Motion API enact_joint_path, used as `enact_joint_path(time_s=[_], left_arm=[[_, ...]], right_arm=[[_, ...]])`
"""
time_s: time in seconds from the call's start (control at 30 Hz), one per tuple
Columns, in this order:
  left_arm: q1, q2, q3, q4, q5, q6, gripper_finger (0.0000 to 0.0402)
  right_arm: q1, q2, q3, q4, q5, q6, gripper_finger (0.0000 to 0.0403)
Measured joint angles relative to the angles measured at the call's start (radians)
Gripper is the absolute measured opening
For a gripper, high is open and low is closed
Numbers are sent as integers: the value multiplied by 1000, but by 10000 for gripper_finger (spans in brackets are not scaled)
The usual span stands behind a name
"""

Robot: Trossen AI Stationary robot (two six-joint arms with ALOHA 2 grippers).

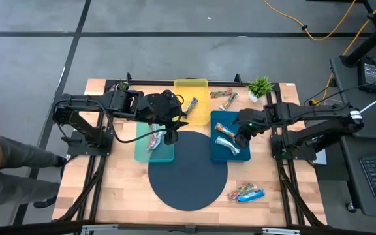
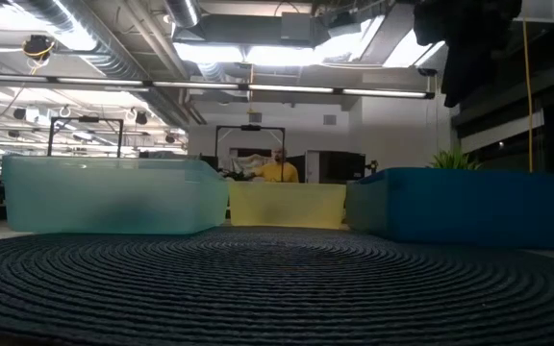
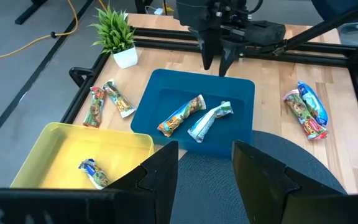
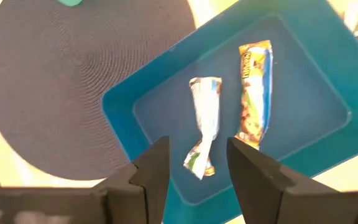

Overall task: Pick and place Granola Bars by type
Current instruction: Put the red granola bar into the light blue bin

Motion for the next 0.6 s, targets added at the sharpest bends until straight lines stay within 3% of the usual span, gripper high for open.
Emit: enact_joint_path(time_s=[0.3, 0.6], left_arm=[[0, 0, 0, 0, 11, -10, 143], [0, 0, 0, 0, 27, -26, 143]], right_arm=[[40, 0, 0, -13, -68, 15, 159], [79, 0, 0, -51, -50, 9, 159]])
